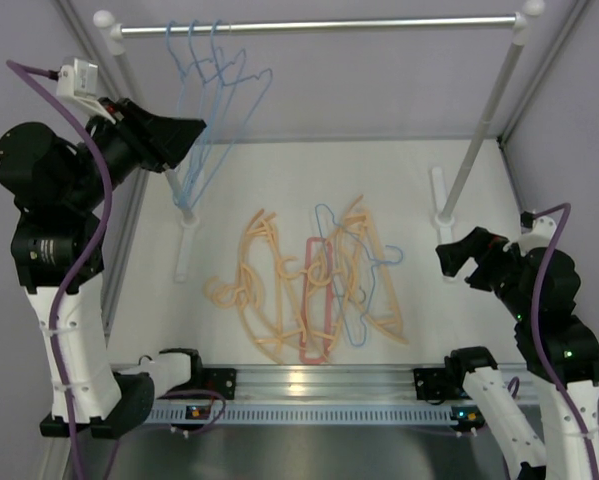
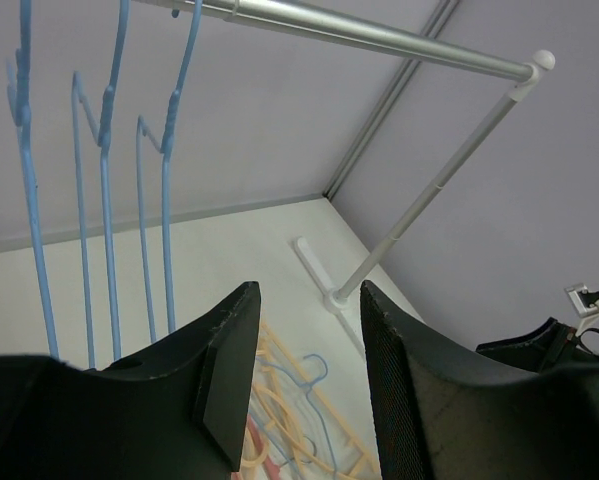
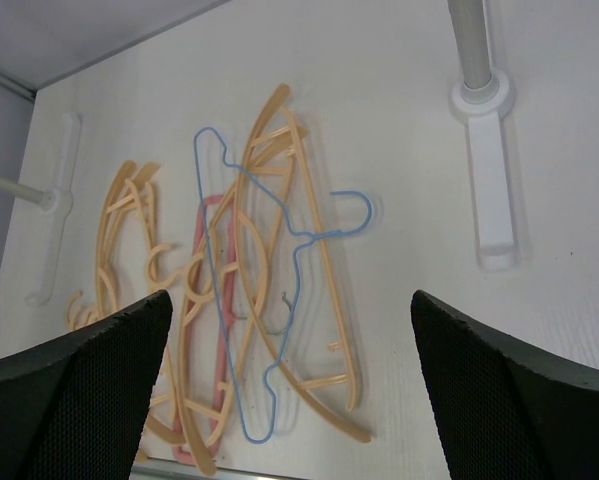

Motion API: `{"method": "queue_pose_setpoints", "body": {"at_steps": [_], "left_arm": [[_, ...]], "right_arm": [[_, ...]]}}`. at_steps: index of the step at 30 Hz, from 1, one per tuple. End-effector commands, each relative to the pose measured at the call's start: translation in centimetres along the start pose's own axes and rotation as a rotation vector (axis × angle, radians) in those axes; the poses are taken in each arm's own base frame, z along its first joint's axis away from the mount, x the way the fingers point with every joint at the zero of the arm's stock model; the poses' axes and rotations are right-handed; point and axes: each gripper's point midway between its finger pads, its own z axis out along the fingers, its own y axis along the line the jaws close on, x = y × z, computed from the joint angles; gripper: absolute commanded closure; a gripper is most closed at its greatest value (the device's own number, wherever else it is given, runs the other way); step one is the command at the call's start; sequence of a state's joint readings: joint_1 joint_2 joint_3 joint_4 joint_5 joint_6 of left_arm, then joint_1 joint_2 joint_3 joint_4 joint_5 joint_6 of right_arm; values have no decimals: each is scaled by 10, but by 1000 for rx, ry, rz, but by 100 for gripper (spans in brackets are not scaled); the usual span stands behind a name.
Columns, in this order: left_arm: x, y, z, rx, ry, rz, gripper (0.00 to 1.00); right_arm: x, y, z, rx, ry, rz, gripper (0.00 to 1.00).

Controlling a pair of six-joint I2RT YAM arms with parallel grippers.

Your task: Organize the hangers

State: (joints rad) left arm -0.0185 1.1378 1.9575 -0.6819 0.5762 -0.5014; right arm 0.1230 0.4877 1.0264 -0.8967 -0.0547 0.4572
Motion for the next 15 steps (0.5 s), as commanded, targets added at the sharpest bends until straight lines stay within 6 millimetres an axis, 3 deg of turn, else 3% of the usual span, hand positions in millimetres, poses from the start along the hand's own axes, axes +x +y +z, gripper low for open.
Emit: {"method": "queue_pose_setpoints", "body": {"at_steps": [1, 5, 9, 13, 14, 15], "left_arm": [[-17, -19, 0, 73, -24, 30, 51], [-18, -19, 16, 91, -12, 28, 50], [1, -44, 46, 141, 19, 73, 48], [48, -53, 69, 72, 89, 116, 49], [79, -65, 71, 89, 151, 121, 49], [87, -49, 73, -24, 142, 150, 50]], "right_arm": [[-22, 11, 4, -35, -65, 12, 1], [-26, 13, 5, -37, -68, 13, 1], [-31, 14, 4, -32, -76, 12, 1], [-36, 15, 2, -28, -86, 7, 0], [-36, 15, 2, -29, -87, 6, 1], [-39, 17, -1, -33, -94, 5, 1]]}}
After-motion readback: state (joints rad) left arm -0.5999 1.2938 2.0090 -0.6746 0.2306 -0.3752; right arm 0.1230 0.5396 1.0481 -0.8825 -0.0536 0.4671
